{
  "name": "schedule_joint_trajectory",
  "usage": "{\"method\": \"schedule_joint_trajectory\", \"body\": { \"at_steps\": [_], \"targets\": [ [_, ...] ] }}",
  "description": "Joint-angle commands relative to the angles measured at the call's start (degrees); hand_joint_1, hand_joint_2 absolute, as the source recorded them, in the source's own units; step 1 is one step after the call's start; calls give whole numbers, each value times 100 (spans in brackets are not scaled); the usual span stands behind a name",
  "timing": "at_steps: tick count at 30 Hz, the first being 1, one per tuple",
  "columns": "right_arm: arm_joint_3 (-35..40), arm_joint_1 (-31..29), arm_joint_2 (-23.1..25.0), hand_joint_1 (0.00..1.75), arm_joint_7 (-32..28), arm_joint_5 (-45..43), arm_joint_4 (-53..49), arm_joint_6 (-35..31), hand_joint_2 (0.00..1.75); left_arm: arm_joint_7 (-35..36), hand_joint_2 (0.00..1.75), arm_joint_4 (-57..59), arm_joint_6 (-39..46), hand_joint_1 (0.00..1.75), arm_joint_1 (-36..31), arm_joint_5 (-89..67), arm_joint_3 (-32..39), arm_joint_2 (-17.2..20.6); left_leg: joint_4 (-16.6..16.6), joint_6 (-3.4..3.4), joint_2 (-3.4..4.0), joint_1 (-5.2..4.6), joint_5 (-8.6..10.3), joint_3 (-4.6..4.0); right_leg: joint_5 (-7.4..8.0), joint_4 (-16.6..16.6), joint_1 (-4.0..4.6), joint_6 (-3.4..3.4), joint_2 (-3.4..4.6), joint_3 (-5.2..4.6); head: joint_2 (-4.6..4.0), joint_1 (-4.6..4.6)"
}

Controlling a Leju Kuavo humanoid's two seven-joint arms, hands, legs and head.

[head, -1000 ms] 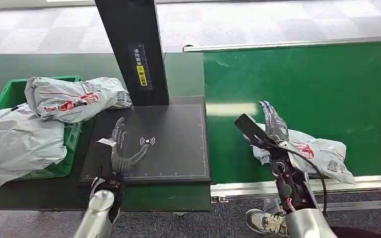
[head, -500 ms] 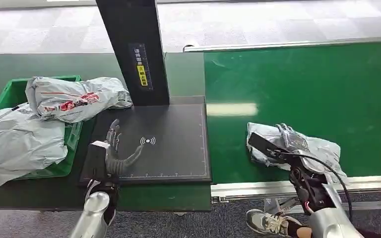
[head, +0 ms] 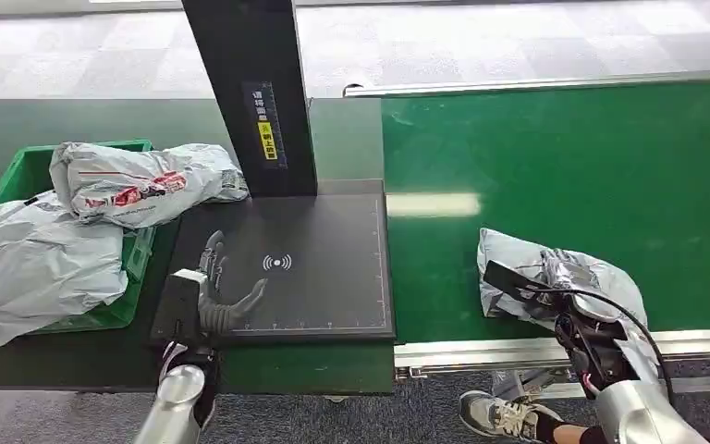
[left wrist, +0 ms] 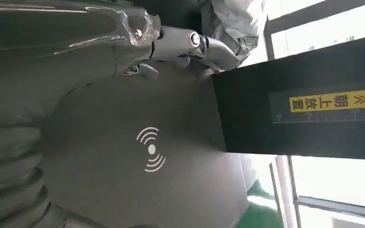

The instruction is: Moved the parcel from conveyor to table for the left to box.

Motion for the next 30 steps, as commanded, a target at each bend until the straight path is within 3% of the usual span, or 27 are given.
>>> {"method": "schedule_joint_trajectory", "body": {
  "at_steps": [1, 6, 9, 19, 20, 22, 27, 30],
  "targets": [
    [247, -196, -76, 175, -196, -87, 871, 471, 175, 54, 175, 321, 4, 0, -150, -5, -156, 65, -9, 2, -12, 1, 0, 19, -3, -11, 2, -3, -11, 23, 0, -2],
    [280, -258, -30, 175, -417, -163, 820, 492, 175, 51, 175, 319, 10, 0, -157, -1, -143, 75, -16, 6, -18, 1, 1, 36, -3, -21, 2, -2, -16, 44, 0, 0],
    [175, -392, 160, 175, -944, -511, 656, 320, 175, 40, 175, 215, -7, 0, -115, 2, -115, 124, -12, 3, -6, 1, 2, 38, 0, -16, 2, -2, -5, 41, -2, 0],
    [222, -435, 289, 175, -1089, -664, 469, 179, 175, 40, 175, 141, -39, 0, -71, 2, -96, 147, -14, 0, 9, 0, 1, 43, 2, -12, 1, -7, 11, 40, 0, 0],
    [131, -534, 580, 175, -1548, -1135, 130, -151, 175, 12, 175, 50, -37, 0, -9, 20, -48, 157, -13, 0, 9, 2, -1, 45, 0, -11, 3, -6, 11, 40, -2, 0],
    [-66, -461, 748, 175, -1908, -1714, -210, -188, 175, -22, 175, 27, -35, 0, -2, 21, -33, 156, -7, 1, 33, 1, -7, 40, 2, -4, 3, -4, 36, 30, -2, 0],
    [-16, -420, 739, 175, -1825, -1752, -299, -155, 175, -22, 175, 28, -41, 0, -12, 21, -32, 152, -11, 0, 44, 0, -6, 36, 0, -3, 3, -6, 42, 20, -2, -2],
    [-20, -408, 719, 175, -1825, -1757, -296, -156, 175, -22, 175, 30, -41, 0, -12, 21, -32, 151, -10, 2, 14, 2, -3, 35, -5, -6, 4, -5, 14, 27, 0, 2]
  ]
}}
